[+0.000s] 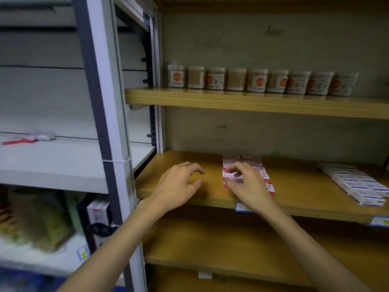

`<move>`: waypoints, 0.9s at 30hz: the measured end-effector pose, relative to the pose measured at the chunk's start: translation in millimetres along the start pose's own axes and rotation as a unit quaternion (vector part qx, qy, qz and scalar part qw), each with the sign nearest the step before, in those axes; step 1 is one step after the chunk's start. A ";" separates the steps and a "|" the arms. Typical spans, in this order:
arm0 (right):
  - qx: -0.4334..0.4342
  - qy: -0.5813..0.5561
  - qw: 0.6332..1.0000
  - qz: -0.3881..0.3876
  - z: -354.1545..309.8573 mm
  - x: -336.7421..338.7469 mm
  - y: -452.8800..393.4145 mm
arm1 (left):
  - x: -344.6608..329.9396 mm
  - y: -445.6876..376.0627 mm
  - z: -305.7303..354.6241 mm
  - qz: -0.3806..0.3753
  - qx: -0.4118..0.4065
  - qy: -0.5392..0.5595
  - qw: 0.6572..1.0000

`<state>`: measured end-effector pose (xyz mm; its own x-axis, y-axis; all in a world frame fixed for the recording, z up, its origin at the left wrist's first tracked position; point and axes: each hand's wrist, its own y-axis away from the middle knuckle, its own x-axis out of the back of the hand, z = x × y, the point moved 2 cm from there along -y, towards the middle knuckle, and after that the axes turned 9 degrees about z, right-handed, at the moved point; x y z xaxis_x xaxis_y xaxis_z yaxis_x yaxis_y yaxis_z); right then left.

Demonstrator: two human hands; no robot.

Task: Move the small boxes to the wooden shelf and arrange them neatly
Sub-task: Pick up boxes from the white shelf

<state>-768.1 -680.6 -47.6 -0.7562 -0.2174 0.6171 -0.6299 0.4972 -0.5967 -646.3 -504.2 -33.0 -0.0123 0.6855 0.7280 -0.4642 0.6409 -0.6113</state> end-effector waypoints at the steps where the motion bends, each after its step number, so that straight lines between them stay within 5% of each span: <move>1: 0.016 -0.019 1.000 -0.006 -14.7 -6.7 2.1 | 8.9 8.2 -4.8 0.003 0.002 -0.006 1.000; 14: 0.146 -0.165 0.971 -0.093 -205.0 -108.9 37.9 | 147.1 114.7 -122.3 0.061 0.062 -0.105 0.991; 27: 0.157 -0.096 0.979 -0.083 -384.3 -274.0 12.8 | 268.1 150.3 -336.9 0.049 0.090 -0.103 0.989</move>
<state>-500.9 -291.9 -27.3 -0.6392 -0.4421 0.6293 -0.7477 0.1656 -0.6431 -421.0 -107.7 -34.3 -0.2370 0.6441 0.7273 -0.6020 0.4902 -0.6303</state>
